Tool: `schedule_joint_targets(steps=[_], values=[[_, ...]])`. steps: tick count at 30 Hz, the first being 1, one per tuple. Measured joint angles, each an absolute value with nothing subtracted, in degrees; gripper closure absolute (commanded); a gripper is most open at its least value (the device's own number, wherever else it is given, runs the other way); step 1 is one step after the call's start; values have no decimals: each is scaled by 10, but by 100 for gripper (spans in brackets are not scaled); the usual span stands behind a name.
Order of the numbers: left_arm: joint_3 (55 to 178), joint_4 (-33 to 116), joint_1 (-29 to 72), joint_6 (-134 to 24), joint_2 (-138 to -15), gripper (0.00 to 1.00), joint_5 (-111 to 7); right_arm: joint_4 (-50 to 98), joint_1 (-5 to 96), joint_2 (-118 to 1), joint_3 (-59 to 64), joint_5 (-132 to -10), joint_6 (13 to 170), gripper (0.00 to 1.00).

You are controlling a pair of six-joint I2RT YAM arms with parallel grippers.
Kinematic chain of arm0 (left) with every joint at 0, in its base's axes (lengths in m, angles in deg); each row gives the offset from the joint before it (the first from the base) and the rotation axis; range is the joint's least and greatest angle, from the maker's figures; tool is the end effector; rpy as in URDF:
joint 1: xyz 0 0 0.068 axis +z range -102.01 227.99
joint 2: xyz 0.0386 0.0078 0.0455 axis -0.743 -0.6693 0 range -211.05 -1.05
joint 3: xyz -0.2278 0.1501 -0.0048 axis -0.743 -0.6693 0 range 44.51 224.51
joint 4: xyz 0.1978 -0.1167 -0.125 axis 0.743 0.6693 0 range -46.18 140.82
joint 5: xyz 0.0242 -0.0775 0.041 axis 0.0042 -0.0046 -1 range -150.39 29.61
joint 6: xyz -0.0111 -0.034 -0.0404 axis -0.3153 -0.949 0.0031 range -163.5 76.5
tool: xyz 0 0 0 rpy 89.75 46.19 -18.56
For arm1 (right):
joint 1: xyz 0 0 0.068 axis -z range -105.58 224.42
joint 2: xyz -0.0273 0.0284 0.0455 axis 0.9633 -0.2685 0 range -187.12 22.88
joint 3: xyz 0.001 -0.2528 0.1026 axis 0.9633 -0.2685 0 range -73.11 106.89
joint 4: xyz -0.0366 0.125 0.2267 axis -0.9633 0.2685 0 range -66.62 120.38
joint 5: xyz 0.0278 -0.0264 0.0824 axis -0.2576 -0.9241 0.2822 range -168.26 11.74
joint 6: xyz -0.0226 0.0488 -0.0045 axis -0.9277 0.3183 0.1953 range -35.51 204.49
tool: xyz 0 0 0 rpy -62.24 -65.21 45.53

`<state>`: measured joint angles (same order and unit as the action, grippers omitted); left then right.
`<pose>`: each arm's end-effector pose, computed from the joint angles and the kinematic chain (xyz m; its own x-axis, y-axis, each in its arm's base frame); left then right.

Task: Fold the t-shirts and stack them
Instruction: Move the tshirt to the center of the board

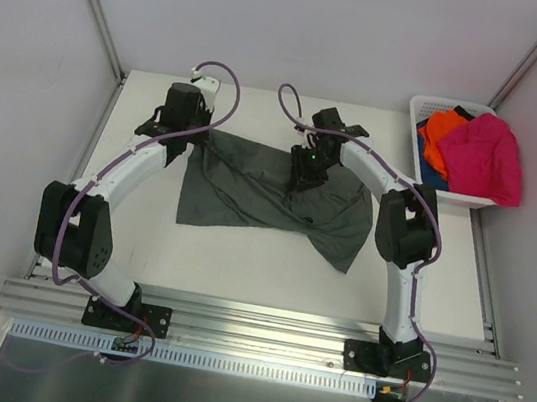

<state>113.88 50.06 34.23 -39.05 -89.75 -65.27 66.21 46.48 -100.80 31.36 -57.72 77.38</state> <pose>0.3543 -0.0836 0.3057 -0.4054 0.1789 -0.8965 0.1945 0.9751 0.1066 0.4073 0.2303 0.2145 -0.7020 -0.5037 -0.5036 -0.6762 0.6932 0.2493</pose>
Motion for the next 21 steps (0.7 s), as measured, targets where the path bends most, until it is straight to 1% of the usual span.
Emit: schedule_joint_targets(steps=[15,16,18,19,21], values=[[1139,501,342,-397,-898,100,-653,662,464,-1026,314,-586,760,64],[1139,501,342,-397,-898,100,-653,662,464,-1028,314,-586,760,66],[1139,501,342,-397,-898,100,-653,662,464,-1031,314,-586,758,76],[1139,501,342,-397,-898,100,-653,662,464,-1033,315,-586,757,89],[1139,501,342,-397,-898,100,-653,663,463,-1038,317,-587,752,99]])
